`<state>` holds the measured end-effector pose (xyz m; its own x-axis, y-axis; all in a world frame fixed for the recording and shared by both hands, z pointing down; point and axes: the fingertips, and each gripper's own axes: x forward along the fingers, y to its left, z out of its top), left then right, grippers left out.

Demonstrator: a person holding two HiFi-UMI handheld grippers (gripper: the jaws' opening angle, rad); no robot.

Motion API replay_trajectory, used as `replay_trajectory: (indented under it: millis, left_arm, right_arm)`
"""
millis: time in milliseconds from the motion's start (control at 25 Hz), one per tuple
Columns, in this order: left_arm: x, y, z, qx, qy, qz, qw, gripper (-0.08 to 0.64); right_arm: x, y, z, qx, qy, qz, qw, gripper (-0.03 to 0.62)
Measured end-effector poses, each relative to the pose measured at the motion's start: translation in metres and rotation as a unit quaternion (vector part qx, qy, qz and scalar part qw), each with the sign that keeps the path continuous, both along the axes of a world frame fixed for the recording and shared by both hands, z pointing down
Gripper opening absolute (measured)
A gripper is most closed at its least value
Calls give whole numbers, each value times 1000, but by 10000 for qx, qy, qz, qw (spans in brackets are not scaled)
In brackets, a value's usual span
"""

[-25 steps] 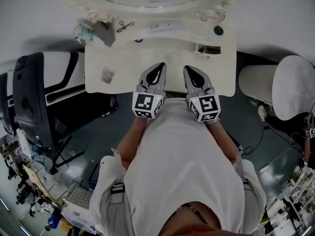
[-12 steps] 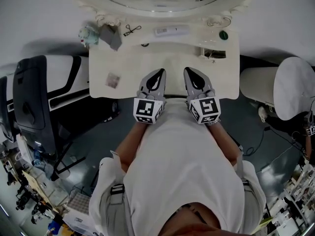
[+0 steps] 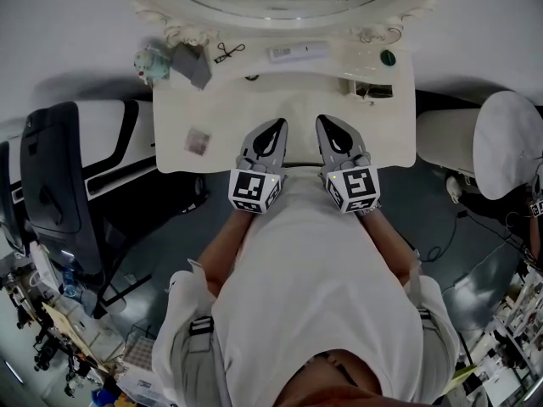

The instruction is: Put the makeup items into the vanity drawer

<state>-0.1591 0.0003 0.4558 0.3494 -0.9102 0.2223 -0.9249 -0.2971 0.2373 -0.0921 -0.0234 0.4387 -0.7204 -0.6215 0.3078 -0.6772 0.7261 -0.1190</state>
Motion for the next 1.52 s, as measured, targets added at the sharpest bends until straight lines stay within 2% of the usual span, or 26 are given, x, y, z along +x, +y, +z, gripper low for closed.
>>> replay_trajectory:
  millis: [240,520,760,840,1080,1200,1360,1520]
  left_arm:
    - [-9,-6,8,-135,177,31,9997,3]
    - [-21,-22,37,-291,96,-52,9995,3]
    - [-48,-38,73,-625,-155,-511,9966,6]
    - [-57,-44,89,-741,-268,-702,9944,26]
    - [-86,-65,150,-1342,-621,-1336,9799,189]
    - [-97,-79,180,-1654,-869,-1558,9700,234]
    - [-107,-100,223,-2054,-979,-1657,9595,305]
    - [-120,-114,247,-2413,-1112,-1735,9483,331]
  right_arm:
    - [-4,-3,6,-132,108,97,9998,9]
    - [3,-13,13,-254,189,346,9989,9]
    - [7,-18,17,-282,357,429,9980,9]
    - [10,-20,19,-324,399,469,9976,9]
    - [25,-23,24,-398,584,641,9954,9]
    - [36,-23,25,-432,692,781,9936,9]
    - [48,-23,27,-434,854,941,9909,8]
    - [55,-22,30,-459,987,1009,9889,9]
